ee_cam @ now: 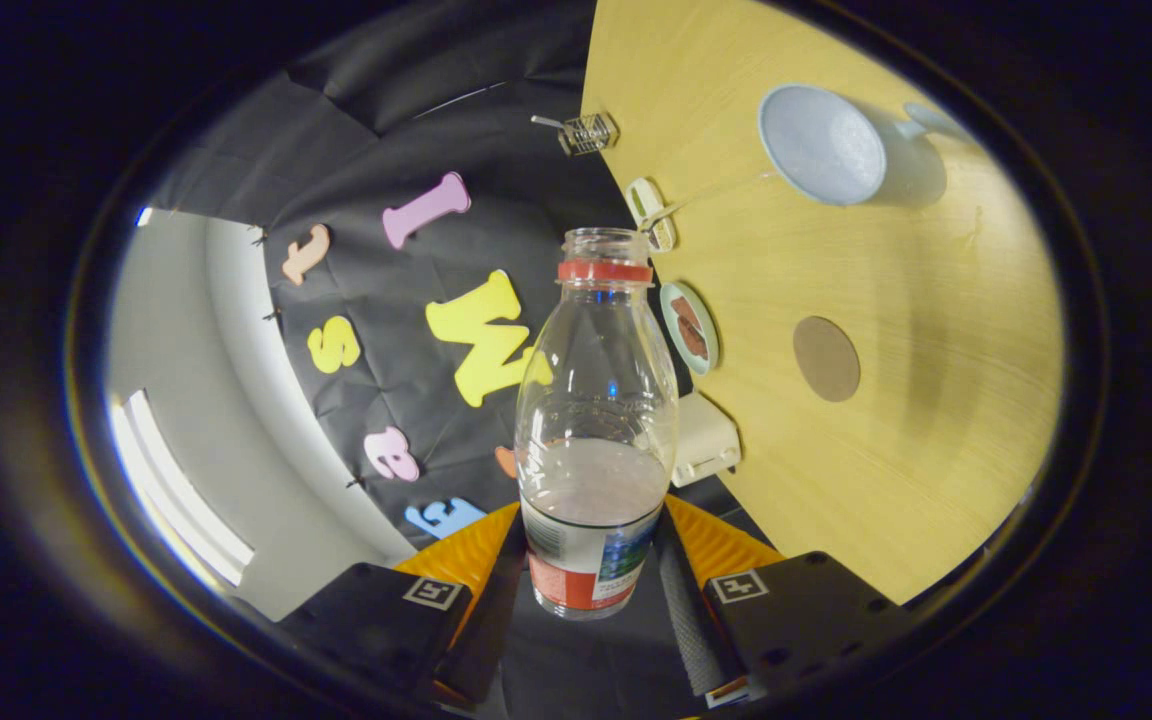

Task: Take the bottle from table, then pour the juice into the cup, finally place the bottle on the coaster

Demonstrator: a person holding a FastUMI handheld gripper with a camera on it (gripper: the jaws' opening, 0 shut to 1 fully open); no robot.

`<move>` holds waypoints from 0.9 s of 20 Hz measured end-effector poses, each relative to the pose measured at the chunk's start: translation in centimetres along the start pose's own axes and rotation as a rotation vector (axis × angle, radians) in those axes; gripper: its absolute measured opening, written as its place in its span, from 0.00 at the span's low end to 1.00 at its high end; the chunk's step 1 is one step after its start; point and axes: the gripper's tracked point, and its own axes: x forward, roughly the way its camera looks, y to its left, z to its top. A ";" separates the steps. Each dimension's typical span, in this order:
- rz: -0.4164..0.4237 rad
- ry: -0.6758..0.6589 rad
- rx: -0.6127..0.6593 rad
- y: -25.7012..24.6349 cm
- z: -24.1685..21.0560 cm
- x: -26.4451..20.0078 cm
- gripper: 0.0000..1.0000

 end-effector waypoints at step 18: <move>0.018 -0.001 0.005 0.5 0.0 0.2 0.75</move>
